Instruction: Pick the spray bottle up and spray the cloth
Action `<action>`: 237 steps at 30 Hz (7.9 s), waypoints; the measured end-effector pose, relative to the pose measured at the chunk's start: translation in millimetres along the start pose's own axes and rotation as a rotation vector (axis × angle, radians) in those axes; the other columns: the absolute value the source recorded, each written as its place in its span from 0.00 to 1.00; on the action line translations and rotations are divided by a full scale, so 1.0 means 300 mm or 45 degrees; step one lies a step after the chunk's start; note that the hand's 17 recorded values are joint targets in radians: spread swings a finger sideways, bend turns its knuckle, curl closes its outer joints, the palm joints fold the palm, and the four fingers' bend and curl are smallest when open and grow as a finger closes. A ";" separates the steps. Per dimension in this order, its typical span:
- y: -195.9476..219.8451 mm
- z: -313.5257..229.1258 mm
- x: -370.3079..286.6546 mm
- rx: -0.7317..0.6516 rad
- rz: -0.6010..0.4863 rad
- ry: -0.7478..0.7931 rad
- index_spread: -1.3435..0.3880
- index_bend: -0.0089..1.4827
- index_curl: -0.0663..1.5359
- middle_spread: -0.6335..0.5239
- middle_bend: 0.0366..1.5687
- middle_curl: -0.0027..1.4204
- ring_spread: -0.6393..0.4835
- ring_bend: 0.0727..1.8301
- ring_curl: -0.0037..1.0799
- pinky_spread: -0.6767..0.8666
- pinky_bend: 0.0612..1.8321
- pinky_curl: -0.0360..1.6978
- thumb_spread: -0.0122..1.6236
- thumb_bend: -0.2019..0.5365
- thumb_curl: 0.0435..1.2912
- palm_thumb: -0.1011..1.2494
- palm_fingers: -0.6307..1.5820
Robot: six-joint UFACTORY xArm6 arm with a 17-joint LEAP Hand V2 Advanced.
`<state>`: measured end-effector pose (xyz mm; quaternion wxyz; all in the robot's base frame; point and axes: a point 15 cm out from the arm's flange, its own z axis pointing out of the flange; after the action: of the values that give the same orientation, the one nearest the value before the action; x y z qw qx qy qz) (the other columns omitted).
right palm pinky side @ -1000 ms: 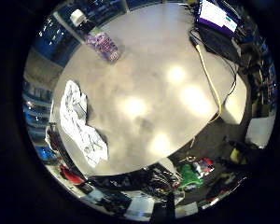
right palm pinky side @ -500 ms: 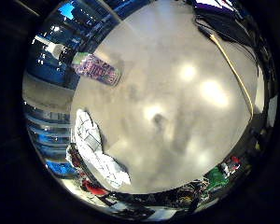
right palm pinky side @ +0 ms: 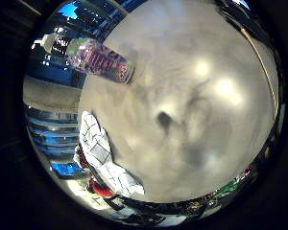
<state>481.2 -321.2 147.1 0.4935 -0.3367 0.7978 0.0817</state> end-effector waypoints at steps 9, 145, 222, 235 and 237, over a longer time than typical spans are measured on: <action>-0.107 0.076 0.029 0.008 -0.022 0.001 0.67 0.10 0.20 0.66 0.11 0.24 0.71 0.18 0.25 0.69 0.24 0.20 0.63 0.24 0.19 0.44 0.30; 0.471 0.137 -0.591 -0.694 -1.375 1.236 0.65 0.77 0.59 0.46 0.91 0.47 0.38 0.75 0.73 0.35 0.53 0.91 0.53 0.25 0.61 0.82 0.79; 1.390 1.068 -0.966 -0.849 -0.599 -0.420 0.64 0.73 0.60 0.46 0.89 0.46 0.39 0.73 0.70 0.33 0.54 0.82 0.65 0.25 0.54 0.77 0.80; 1.421 1.048 -0.878 -0.950 -0.695 -0.370 0.52 0.28 0.44 0.44 0.42 0.29 0.43 0.45 0.44 0.35 0.37 0.56 0.64 0.23 0.45 0.67 0.27; 1.437 1.035 -0.844 -1.008 -0.749 -0.330 0.52 0.26 0.42 0.45 0.39 0.27 0.45 0.40 0.40 0.40 0.34 0.53 0.64 0.22 0.43 0.65 0.23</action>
<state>514.6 265.7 118.2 0.4253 -0.6952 0.5093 0.2764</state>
